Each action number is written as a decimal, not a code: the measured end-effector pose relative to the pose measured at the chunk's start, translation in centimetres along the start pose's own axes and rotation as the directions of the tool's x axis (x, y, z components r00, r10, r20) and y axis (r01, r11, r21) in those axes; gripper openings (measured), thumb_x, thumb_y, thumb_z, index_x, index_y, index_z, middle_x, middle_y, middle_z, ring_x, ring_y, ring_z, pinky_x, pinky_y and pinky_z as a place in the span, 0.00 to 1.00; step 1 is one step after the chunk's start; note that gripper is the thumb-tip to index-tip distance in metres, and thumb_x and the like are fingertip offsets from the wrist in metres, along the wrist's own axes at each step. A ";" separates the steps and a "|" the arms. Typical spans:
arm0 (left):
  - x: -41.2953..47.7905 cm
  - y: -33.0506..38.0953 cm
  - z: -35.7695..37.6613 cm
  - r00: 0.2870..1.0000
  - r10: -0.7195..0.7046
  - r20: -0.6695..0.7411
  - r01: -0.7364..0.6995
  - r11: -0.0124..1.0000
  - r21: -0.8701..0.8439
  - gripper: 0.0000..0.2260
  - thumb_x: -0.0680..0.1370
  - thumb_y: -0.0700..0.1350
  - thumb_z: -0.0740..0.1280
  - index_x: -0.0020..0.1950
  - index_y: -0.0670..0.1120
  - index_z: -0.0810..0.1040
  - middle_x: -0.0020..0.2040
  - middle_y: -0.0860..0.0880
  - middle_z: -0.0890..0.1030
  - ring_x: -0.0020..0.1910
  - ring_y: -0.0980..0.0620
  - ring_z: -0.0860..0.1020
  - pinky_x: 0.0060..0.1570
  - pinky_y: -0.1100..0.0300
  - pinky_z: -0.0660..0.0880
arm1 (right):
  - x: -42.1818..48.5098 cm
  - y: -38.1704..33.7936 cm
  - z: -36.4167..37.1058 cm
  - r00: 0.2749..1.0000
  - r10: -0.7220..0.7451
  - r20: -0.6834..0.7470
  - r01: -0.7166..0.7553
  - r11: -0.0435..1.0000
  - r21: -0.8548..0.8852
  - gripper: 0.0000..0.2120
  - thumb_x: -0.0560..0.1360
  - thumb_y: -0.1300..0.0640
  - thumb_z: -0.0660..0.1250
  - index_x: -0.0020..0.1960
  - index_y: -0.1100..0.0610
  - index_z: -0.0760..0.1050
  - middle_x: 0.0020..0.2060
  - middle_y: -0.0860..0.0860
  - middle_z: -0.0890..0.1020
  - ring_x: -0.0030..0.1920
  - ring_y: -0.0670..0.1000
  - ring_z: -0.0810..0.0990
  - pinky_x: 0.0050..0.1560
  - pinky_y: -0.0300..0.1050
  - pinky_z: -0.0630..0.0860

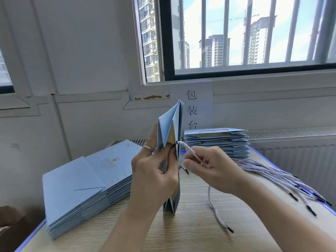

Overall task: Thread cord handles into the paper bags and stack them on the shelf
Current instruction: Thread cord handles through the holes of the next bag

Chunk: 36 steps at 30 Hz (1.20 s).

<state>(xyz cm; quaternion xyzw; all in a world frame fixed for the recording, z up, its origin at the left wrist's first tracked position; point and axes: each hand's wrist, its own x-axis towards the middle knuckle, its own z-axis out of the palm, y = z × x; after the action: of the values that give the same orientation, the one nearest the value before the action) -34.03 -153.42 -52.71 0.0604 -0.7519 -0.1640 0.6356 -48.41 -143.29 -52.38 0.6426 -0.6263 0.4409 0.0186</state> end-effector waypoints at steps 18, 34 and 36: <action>0.1 -0.2 0.0 0.981 0.184 0.064 -0.192 0.968 0.161 0.10 0.78 0.39 0.63 0.49 0.39 0.84 0.69 0.40 0.75 0.47 0.53 0.79 0.45 0.73 0.70 | -0.1 -2.0 1.5 0.947 -0.195 -0.256 0.162 0.976 -0.145 0.12 0.73 0.48 0.64 0.50 0.54 0.76 0.33 0.43 0.77 0.31 0.52 0.76 0.35 0.47 0.74; 0.1 0.4 0.6 0.988 0.148 -0.052 -0.138 0.976 0.167 0.08 0.78 0.45 0.70 0.48 0.42 0.87 0.64 0.37 0.79 0.42 0.50 0.84 0.44 0.70 0.76 | -0.1 -1.9 1.0 0.935 -0.212 -0.285 0.173 0.972 -0.156 0.11 0.72 0.50 0.63 0.49 0.55 0.76 0.32 0.42 0.76 0.30 0.50 0.76 0.33 0.43 0.74; 0.1 0.3 0.8 0.988 0.141 -0.068 -0.126 0.975 0.185 0.07 0.77 0.44 0.71 0.43 0.42 0.87 0.63 0.38 0.79 0.45 0.45 0.84 0.43 0.65 0.77 | 0.0 -1.9 1.0 0.934 -0.216 -0.286 0.174 0.971 -0.164 0.11 0.71 0.51 0.63 0.49 0.56 0.77 0.31 0.43 0.76 0.30 0.50 0.75 0.32 0.43 0.73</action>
<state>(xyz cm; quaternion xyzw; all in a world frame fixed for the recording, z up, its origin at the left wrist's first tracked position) -34.79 -153.04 -52.60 0.0733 -0.7396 -0.0498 0.6671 -46.26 -143.45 -52.03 0.6241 -0.5778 0.4859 0.2015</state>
